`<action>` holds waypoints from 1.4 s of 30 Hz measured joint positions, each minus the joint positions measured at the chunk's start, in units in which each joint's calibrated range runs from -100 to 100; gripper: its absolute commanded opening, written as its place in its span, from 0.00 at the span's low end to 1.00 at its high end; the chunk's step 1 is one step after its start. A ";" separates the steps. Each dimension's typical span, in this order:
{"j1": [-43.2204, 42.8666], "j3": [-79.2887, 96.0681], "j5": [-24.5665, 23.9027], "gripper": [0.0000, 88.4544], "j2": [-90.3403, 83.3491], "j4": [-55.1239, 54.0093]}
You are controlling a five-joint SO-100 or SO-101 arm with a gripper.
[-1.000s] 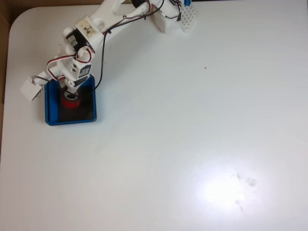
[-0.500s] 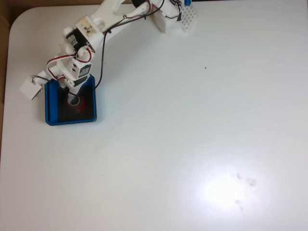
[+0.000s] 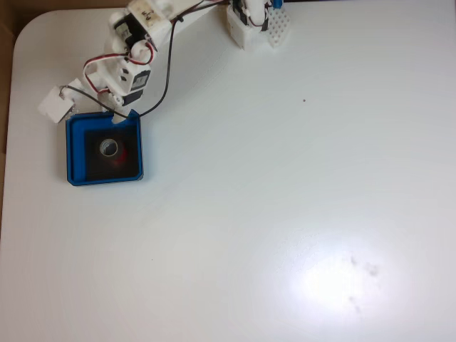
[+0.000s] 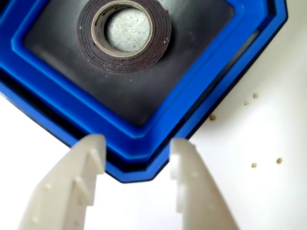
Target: Pick the red roll and drop it in the blue box
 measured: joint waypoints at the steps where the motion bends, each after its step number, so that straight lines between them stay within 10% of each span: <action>1: 0.00 2.06 0.00 0.14 -2.37 -0.16; 42: -4.75 82.06 0.00 0.14 -85.44 -18.47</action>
